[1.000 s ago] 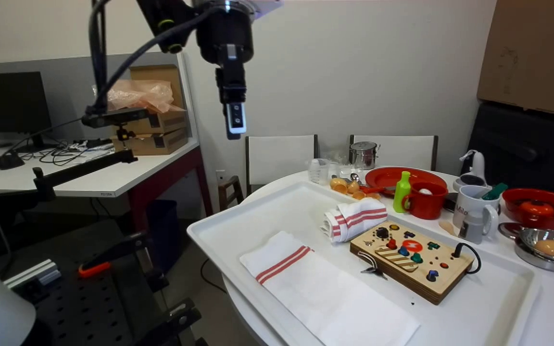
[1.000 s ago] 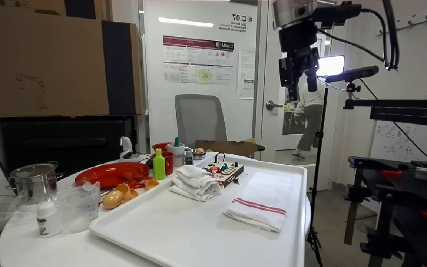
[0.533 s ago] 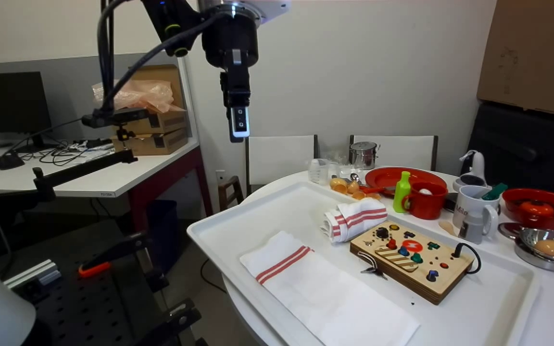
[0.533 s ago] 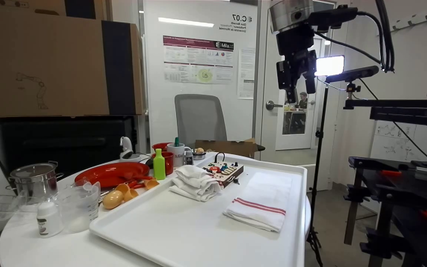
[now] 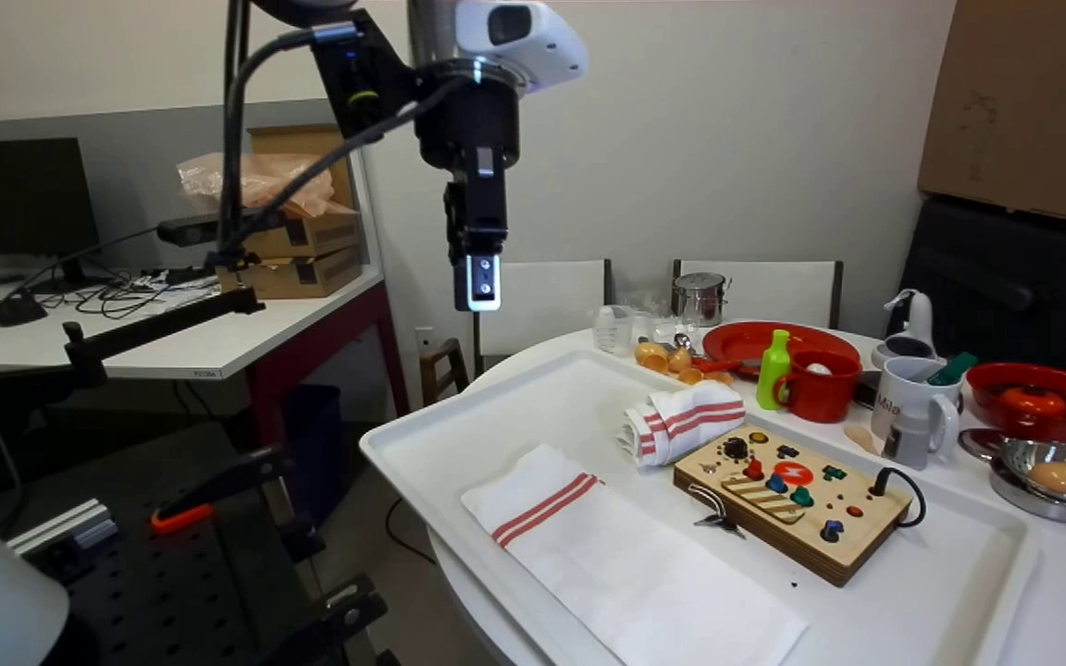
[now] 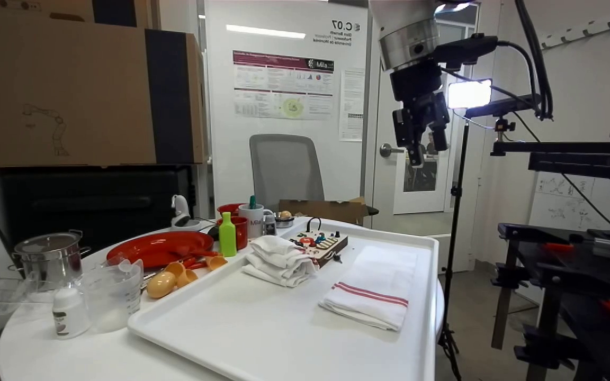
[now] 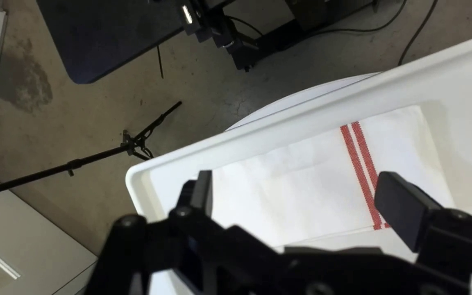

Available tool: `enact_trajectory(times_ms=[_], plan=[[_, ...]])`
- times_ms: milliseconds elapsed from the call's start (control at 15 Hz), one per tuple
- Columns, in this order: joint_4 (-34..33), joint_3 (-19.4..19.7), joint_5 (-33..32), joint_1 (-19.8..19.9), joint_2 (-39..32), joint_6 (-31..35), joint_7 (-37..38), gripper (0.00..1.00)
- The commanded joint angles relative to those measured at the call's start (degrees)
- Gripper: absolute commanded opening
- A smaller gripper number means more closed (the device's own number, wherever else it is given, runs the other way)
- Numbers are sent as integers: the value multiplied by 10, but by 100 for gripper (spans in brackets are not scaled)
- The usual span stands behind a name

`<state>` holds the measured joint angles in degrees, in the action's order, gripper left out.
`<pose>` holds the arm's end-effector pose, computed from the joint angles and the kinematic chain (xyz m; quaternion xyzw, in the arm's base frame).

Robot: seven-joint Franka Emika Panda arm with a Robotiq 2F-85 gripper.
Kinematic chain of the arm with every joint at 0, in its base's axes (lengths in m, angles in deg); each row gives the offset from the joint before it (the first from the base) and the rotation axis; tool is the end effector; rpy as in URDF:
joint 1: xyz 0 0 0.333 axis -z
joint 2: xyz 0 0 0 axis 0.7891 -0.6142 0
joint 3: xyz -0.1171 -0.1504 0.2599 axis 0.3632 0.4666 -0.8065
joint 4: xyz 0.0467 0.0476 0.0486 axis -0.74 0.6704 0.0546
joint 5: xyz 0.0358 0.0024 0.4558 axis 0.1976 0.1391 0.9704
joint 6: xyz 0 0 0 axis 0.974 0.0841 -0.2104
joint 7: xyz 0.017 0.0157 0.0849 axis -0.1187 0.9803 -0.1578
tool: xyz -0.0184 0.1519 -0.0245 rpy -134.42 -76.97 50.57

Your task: Fold the towel on the table

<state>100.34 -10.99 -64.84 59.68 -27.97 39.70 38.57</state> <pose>0.4259 -0.0372 0.1913 0.9615 -0.2162 -0.0867 0.1459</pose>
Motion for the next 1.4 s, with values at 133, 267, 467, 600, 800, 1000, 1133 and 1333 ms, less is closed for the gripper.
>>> enact_trajectory(times_ms=[133,267,467,600,800,1000,1133,1333], plan=[[-82,65,5,-2,-137,50,-77,100],[-114,83,17,-4,-186,66,-129,100],[-173,108,19,-5,-262,68,-177,100],[-214,125,20,-7,-306,60,-179,100],[-271,154,22,-10,-363,54,-156,100],[-322,174,44,-4,-412,34,-153,100],[-347,183,57,-4,-437,9,-152,100],[-315,188,48,-9,-417,40,-162,100]])
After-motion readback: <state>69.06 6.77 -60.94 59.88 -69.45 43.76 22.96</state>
